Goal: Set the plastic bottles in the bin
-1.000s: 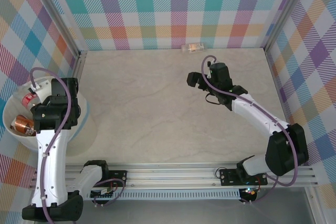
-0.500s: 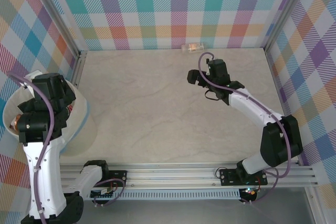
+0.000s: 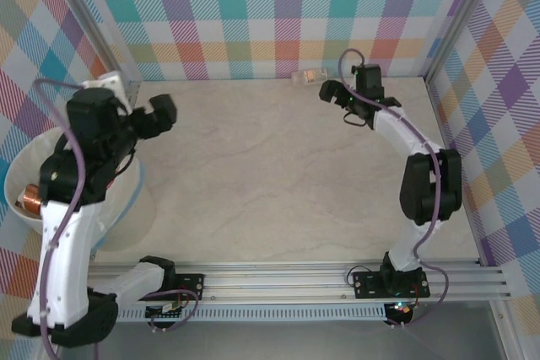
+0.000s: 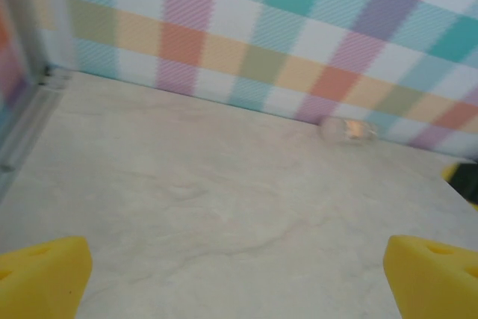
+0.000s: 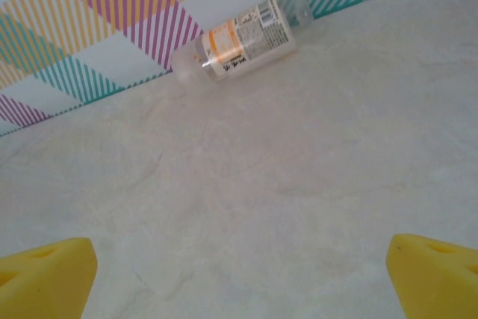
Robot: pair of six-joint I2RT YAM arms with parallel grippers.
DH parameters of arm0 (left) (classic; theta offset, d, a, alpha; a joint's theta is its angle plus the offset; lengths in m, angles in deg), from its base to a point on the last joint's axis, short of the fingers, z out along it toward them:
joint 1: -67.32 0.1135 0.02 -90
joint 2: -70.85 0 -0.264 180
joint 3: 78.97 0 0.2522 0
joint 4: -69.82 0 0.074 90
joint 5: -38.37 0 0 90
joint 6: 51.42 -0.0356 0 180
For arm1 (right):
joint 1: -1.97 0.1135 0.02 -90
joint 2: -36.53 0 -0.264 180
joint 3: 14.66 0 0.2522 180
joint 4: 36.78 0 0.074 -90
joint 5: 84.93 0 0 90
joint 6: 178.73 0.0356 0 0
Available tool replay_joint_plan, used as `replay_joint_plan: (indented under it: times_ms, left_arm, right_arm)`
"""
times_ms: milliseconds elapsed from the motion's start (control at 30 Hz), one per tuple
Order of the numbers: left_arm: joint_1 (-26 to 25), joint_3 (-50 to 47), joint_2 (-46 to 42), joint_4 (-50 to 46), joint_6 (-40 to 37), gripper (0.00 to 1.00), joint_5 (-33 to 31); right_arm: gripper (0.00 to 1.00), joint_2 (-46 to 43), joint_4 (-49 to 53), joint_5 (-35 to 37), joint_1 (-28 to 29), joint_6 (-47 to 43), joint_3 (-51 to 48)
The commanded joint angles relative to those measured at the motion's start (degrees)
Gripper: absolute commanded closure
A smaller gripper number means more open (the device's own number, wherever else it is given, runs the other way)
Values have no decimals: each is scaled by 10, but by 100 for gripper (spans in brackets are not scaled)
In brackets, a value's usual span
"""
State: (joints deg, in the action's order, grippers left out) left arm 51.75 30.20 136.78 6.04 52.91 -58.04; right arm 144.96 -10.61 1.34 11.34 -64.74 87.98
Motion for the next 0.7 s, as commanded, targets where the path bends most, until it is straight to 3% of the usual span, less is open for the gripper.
replay_joint_plan:
  times_ms: [0, 100, 367, 533, 667]
  left_arm:
    - [-27, -11, 68, 130, 3, 0, 105]
    - [-34, -47, 120, 238, 24, 0, 138]
    - [-35, -100, 205, 364, 49, 0, 138]
    - [-35, -87, 298, 435, 67, 0, 175]
    - [-34, -31, 413, 505, 99, 0, 194]
  right_arm:
    - [0, 62, 38, -66, -9, -29, 55]
    - [0, 129, 19, -90, -29, -32, 120]
    - [0, 349, 51, -188, -62, 26, 403]
    - [0, 467, 70, -152, -62, 72, 563]
    - [0, 517, 16, -152, -63, 101, 605]
